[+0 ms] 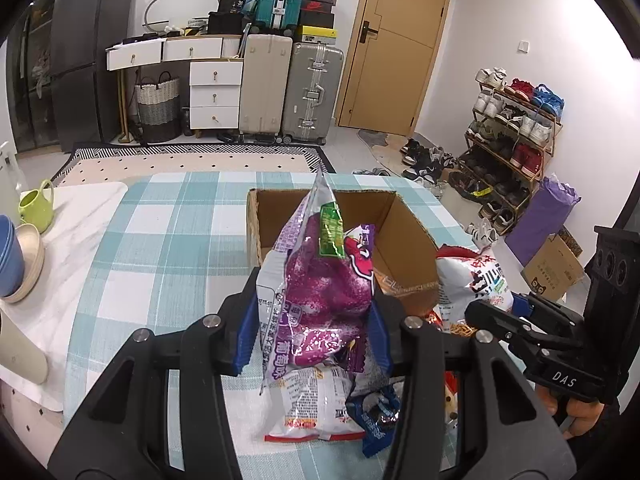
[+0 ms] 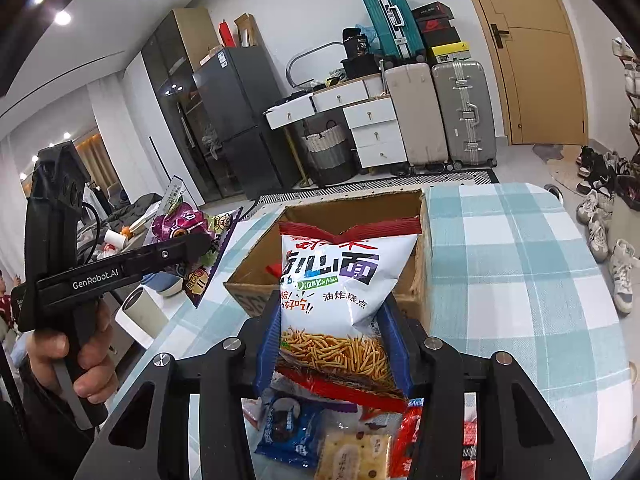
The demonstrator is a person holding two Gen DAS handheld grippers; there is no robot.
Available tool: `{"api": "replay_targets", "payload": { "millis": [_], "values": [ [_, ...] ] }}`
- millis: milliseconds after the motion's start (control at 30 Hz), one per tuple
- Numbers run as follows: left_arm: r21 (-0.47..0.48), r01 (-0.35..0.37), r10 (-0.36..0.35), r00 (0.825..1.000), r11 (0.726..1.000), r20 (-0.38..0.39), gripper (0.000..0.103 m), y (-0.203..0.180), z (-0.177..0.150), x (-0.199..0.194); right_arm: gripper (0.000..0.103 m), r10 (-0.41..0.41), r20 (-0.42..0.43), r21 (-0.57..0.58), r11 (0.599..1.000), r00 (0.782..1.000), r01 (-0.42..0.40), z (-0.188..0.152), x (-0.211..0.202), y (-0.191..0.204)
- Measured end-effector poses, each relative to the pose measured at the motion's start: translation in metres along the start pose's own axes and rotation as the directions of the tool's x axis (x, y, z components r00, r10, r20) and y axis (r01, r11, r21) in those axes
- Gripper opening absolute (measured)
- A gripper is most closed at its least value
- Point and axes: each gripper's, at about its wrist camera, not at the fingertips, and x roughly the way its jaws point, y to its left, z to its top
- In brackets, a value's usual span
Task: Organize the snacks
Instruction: 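Lift both bags over the box and release them inside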
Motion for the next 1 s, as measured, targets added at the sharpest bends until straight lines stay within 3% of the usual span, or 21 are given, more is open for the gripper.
{"api": "replay_targets", "payload": {
  "millis": [433, 1000],
  "values": [
    [0.0, -0.01, 0.01, 0.999, 1.0, 0.031, 0.043, 0.002, 0.031, 0.011, 0.047, 0.014, 0.035, -0.004, 1.0, 0.999, -0.014, 0.026, 0.0, 0.002],
    [0.026, -0.027, 0.027, 1.0, 0.999, -0.001, 0.043, -0.004, 0.046, 0.055, 0.047, -0.021, -0.008, -0.012, 1.0, 1.0, 0.021, 0.051, 0.05, -0.002]
  ]
}}
